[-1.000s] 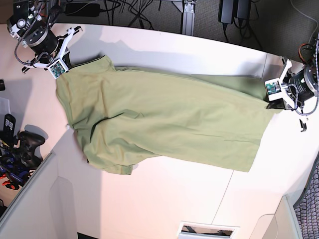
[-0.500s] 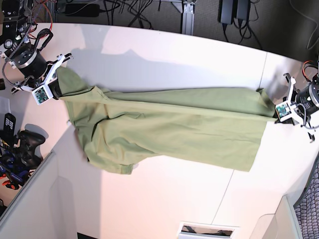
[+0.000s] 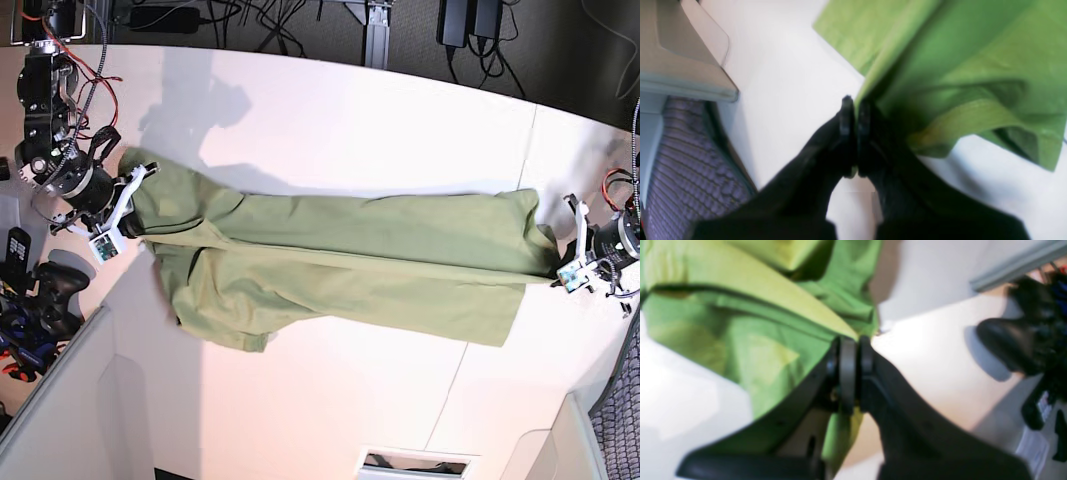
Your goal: Layout the t-shirt on the table in an organized manner, then fold the t-shirt properly
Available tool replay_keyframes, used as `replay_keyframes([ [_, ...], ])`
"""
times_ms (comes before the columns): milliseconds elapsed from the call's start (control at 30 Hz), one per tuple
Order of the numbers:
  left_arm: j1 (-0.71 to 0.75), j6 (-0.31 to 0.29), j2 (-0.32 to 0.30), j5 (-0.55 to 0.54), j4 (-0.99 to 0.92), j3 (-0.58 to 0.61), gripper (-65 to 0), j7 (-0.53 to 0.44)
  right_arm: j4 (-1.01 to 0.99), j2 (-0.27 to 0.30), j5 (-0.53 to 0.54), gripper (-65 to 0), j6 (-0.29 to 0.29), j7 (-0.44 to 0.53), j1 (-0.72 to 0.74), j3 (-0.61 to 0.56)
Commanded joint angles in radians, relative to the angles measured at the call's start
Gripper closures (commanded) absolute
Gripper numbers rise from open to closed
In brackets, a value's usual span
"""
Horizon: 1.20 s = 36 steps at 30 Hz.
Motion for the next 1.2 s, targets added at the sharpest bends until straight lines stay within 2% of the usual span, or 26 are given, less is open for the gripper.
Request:
replay_keyframes([
  [0, -0.030, 0.010, -0.015, 0.002, -0.010, -0.012, -5.1, -0.008, -0.008, 0.013, -0.005, 0.0, -0.012, 0.016, 0.036, -0.006],
  [167, -0.043, 0.010, -0.001, 0.001, -0.052, -0.012, -14.4, -0.023, -0.072, -0.047, -0.001, 0.0, -0.011, 0.030, 0.090, -0.028],
  [200, -0.043, 0.010, -0.002, -0.002, -0.053, -0.012, -17.8, -0.023, -0.074, -0.054, 0.005, -6.3, -0.011, 0.035, 0.090, -0.028],
  [267, -0.043, 0.011, -0.004, -0.040, -0.053, -0.012, -25.5, -0.001, -0.074, -0.065, 0.026, -25.7, -0.011, 0.039, 0.090, -0.028],
  [300, -0.047, 0.019, -0.004, -0.072, -0.052, -0.013, -27.5, 0.021, -0.074, -0.069, 0.034, -32.1, -0.012, 0.041, 0.091, -0.028],
  [333, -0.050, 0.035, -0.004, -0.105, -0.052, -0.013, -27.8, 0.041, -0.073, -0.070, 0.041, -34.8, -0.012, 0.043, 0.093, -0.028],
  [367, -0.052, 0.045, -0.005, -0.138, -0.050, -0.013, -27.7, 0.048, -0.069, -0.070, 0.047, -34.9, -0.014, 0.045, 0.096, -0.027],
  [467, -0.051, 0.063, -0.004, -0.233, -0.014, -0.030, -27.7, 0.061, -0.043, -0.076, 0.069, -34.7, -0.014, 0.043, 0.098, 0.006],
  [567, -0.051, 0.063, 0.002, -0.360, 0.050, -0.059, -27.5, 0.114, -0.027, -0.089, 0.156, -33.4, -0.013, 0.012, 0.099, 0.077],
  [600, -0.051, 0.063, 0.005, -0.397, 0.063, -0.065, -26.6, 0.136, -0.027, -0.098, 0.180, -28.9, -0.013, -0.003, 0.098, 0.102],
  [633, -0.051, 0.063, 0.010, -0.426, 0.069, -0.067, -23.0, 0.150, -0.030, -0.108, 0.193, -21.4, -0.011, -0.017, 0.098, 0.122],
  [700, -0.050, 0.062, 0.024, -0.444, 0.069, -0.067, -12.5, 0.154, -0.039, -0.127, 0.198, -0.6, -0.011, -0.028, 0.093, 0.146],
  [767, -0.048, 0.062, 0.052, -0.446, 0.067, -0.067, -3.0, 0.158, -0.058, -0.146, 0.185, 0.0, -0.010, -0.027, 0.093, 0.151],
  [800, -0.048, 0.062, 0.068, -0.446, 0.066, -0.066, -0.4, 0.158, -0.071, -0.157, 0.174, 0.0, -0.010, -0.019, 0.093, 0.151],
  [1000, -0.029, 0.062, 0.160, -0.446, 0.030, -0.066, 0.0, 0.214, -0.194, -0.217, 0.130, 0.0, -0.009, 0.003, 0.092, 0.151],
  [1167, 0.024, 0.047, 0.176, -0.442, 0.011, -0.066, 0.0, 0.224, -0.269, -0.227, 0.129, 0.0, -0.004, -0.009, 0.089, 0.150],
])
